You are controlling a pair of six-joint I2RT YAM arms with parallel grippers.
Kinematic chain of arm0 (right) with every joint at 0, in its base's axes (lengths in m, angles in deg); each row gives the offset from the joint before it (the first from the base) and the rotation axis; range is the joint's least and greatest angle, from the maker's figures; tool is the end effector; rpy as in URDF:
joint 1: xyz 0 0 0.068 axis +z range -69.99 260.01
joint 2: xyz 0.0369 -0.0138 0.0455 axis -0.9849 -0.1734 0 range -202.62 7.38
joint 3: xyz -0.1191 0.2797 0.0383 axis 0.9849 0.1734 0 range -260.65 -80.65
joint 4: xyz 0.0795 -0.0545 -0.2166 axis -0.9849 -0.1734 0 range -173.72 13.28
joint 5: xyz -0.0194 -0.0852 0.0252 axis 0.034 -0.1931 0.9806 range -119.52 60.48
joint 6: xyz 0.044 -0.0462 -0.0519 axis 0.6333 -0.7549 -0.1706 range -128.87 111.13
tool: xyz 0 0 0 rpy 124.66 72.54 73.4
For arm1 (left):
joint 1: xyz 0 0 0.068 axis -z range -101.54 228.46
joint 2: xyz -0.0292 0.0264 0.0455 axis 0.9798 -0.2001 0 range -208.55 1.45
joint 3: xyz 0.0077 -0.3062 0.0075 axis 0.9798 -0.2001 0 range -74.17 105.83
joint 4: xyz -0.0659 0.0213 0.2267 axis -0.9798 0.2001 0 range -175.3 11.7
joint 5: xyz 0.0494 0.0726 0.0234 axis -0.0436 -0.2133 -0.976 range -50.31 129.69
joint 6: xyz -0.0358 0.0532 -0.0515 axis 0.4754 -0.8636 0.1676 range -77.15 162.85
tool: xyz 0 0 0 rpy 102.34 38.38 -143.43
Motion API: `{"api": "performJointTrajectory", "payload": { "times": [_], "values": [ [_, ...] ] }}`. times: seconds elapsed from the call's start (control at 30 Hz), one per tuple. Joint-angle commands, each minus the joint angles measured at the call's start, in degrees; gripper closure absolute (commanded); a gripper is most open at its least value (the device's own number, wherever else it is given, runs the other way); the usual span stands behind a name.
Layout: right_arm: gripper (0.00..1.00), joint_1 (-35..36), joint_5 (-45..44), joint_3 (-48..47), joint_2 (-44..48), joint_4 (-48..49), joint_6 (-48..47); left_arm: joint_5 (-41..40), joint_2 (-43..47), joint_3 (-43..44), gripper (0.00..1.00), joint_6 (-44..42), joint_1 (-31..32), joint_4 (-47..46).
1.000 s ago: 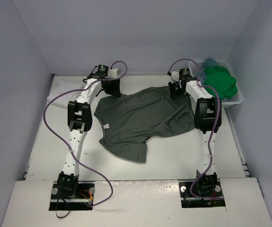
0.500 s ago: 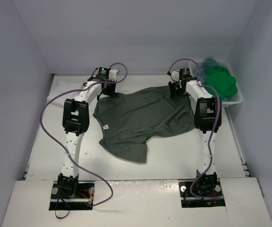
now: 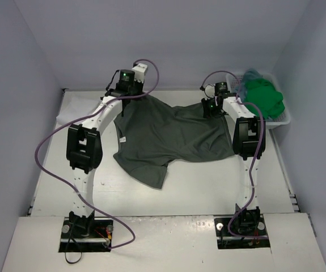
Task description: Fold and stack the t-shirts
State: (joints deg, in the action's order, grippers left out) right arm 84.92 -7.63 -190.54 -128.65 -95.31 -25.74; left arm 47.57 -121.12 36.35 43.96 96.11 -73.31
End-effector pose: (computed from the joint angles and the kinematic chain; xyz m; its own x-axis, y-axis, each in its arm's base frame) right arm 0.5531 0.0744 0.1795 -0.5714 -0.3192 -0.7560 -0.5319 0.8456 0.0450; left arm 0.5111 -0.1729 0.3191 -0.3962 0.1061 -0.9120 0.4121 0.9082 -0.0733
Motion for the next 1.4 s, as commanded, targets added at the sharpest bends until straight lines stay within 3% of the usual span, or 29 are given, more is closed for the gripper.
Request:
{"api": "performJointTrajectory", "payload": {
  "times": [0.0, 0.3, 0.53, 0.67, 0.8, 0.97, 1.2, 1.27, 1.37],
  "values": [
    [0.97, -0.07, 0.61, 0.99, 3.31, -1.98, -0.54, 3.89, 2.42, -1.01, 1.00, -0.23, 1.33, 0.73],
    [0.91, -0.07, 0.17, 0.99, 3.49, -2.24, -0.98, 12.06, 7.24, -6.01, 1.00, -1.01, 1.77, 13.39],
    [0.89, -0.16, -0.97, 1.08, 3.75, -3.56, -2.38, 28.99, 10.41, -12.34, 1.00, -6.89, 1.95, 29.65],
    [0.89, -0.16, -2.20, 1.87, 4.54, -3.82, -3.18, 39.47, 5.94, -13.31, 1.00, -17.78, 4.84, 49.55],
    [0.89, 0.10, -2.64, 2.04, 5.33, -4.09, -3.18, 37.39, 3.74, -20.58, 1.00, -20.79, 7.57, 50.16],
    [0.89, 0.72, -3.87, 2.13, 6.39, -4.44, -3.70, 38.88, 3.82, -20.79, 0.85, -21.41, 7.75, 49.53],
    [0.89, 0.98, -4.66, 2.13, 6.48, -4.53, -4.23, 31.95, 7.95, -14.64, 0.77, -20.79, 7.58, 49.63],
    [0.89, 1.16, -5.01, 0.91, 5.69, -4.44, -4.23, 28.44, 10.83, -7.91, 0.75, -19.92, 6.62, 49.54],
    [0.87, 1.25, -5.36, -0.15, 5.33, -4.53, -4.14, 27.63, 12.26, -4.46, 0.72, -19.04, 5.99, 49.45]
  ]
}}
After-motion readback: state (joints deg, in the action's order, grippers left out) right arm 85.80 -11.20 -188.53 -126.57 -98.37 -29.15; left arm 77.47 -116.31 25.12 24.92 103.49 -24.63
